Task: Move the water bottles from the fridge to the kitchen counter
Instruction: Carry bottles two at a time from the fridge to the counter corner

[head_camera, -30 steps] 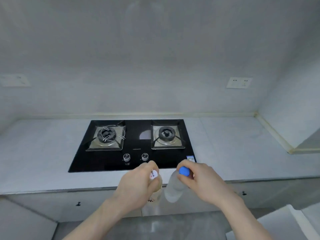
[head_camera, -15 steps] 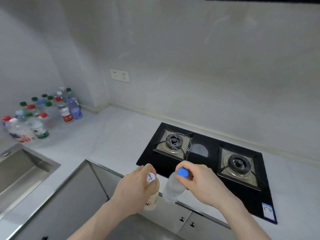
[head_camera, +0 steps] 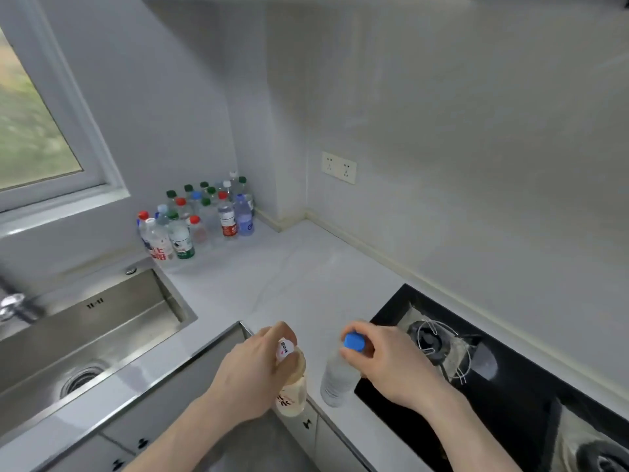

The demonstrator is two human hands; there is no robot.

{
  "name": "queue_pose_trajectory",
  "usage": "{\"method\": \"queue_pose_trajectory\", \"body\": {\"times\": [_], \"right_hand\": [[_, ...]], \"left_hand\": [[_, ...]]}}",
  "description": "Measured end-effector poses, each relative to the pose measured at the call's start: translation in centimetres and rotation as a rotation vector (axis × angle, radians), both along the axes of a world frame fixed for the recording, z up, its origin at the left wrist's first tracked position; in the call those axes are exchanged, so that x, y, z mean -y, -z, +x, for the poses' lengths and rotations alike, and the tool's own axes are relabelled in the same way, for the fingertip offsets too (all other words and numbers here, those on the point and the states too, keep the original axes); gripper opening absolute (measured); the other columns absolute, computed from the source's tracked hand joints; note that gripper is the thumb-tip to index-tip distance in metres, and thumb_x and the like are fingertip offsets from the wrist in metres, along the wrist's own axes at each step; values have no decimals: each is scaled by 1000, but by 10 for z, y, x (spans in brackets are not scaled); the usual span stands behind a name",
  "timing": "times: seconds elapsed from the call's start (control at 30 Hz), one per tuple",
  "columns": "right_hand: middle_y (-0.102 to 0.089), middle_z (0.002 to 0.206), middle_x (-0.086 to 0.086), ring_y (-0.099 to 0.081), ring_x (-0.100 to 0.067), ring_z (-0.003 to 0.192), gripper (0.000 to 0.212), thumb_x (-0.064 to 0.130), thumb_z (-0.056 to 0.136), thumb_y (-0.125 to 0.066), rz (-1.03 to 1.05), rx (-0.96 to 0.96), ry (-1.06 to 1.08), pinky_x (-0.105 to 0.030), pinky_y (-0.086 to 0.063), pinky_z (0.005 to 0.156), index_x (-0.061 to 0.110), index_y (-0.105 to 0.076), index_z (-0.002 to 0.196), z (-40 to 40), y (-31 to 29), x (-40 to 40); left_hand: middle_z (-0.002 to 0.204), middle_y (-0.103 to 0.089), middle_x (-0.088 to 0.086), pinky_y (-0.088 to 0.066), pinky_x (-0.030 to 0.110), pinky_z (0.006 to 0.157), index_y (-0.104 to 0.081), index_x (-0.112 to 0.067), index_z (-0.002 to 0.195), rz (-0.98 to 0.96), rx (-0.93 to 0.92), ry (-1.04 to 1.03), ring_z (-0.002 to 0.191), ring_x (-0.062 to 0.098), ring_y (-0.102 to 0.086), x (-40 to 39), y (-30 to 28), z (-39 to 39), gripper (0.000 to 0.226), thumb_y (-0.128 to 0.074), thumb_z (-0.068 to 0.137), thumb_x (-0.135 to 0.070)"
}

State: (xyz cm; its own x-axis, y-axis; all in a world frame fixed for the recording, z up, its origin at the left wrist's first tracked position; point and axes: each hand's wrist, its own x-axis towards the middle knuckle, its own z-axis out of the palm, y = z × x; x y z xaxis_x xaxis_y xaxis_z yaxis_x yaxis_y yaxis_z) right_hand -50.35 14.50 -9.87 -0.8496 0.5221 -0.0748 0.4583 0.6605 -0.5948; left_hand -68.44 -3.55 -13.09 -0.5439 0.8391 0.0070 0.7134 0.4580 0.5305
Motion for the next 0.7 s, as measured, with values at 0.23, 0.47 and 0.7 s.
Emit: {"method": "queue_pose_trajectory", "body": {"times": [0.23,0.47,0.7], "right_hand": [[-66,80,7,-64,-11,72,13,49,97,-62,-9,-25,-104,-32,-54,72,37,-59,101,-64,-4,-59],[-68,87,10,-67,-15,80,11,46,98,-63,-48,-19,-203,-40,-62,79,37,-62,103,-132,0,-88],[-69,87,9,-68,-14,79,10,49,95,-64,-50,-22,-210,-41,-61,80,40,-61,100,-211,2,-96]], "left_hand": [[92,-58,-15,-49,34,70,-43,-45,103,14,-27,-128,81,10,-58,-27,-6,-50,25,-33,87,-62],[95,-59,-16,-50,34,71,-43,-46,102,49,-24,-229,81,11,-58,-38,-4,-99,8,-44,95,-51],[97,-60,-17,-51,33,70,-43,-44,101,31,-16,-267,84,12,-59,-46,1,-170,9,-46,95,-49]]}}
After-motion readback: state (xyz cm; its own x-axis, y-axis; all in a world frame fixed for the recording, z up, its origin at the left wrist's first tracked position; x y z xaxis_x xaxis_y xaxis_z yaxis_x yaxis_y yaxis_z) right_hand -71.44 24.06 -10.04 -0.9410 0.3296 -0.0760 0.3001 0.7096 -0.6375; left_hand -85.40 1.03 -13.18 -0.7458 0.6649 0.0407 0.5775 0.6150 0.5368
